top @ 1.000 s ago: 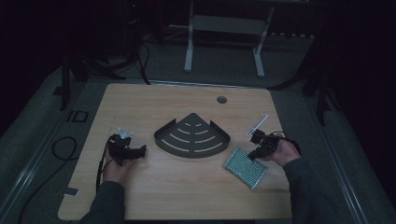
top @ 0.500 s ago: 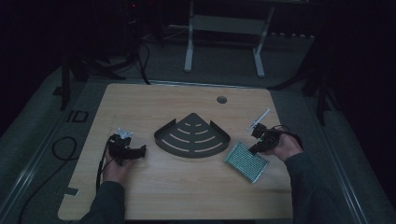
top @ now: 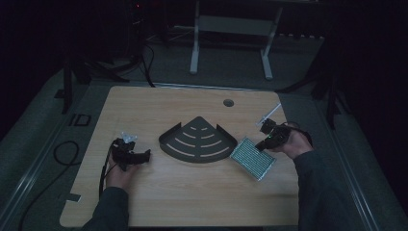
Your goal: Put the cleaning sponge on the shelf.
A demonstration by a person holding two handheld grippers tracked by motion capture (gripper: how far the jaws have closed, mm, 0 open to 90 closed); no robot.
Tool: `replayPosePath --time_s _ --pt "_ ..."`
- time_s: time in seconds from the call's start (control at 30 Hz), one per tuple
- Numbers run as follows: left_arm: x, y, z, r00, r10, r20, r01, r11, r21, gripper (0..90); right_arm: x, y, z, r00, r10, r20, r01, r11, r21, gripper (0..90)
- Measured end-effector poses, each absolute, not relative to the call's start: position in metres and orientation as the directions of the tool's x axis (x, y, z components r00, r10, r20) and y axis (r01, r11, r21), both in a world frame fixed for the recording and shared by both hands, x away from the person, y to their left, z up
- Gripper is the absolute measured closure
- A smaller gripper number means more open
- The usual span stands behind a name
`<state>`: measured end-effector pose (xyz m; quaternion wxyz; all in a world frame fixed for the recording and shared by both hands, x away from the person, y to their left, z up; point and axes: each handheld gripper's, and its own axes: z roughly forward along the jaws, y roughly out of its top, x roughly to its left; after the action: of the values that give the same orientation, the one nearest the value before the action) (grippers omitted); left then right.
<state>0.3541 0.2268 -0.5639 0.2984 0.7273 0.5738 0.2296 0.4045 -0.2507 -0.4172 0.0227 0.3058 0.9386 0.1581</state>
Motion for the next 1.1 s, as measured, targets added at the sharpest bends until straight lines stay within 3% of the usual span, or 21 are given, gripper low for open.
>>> replayPosePath --time_s 1.1 --pt "0.354 0.227 -0.564 0.235 0.972 -0.008 0.698 -0.163 0.697 7.1 0.434 -0.218 -0.397 -0.815 0.577 0.062 0.554 0.742 0.376 89.8"
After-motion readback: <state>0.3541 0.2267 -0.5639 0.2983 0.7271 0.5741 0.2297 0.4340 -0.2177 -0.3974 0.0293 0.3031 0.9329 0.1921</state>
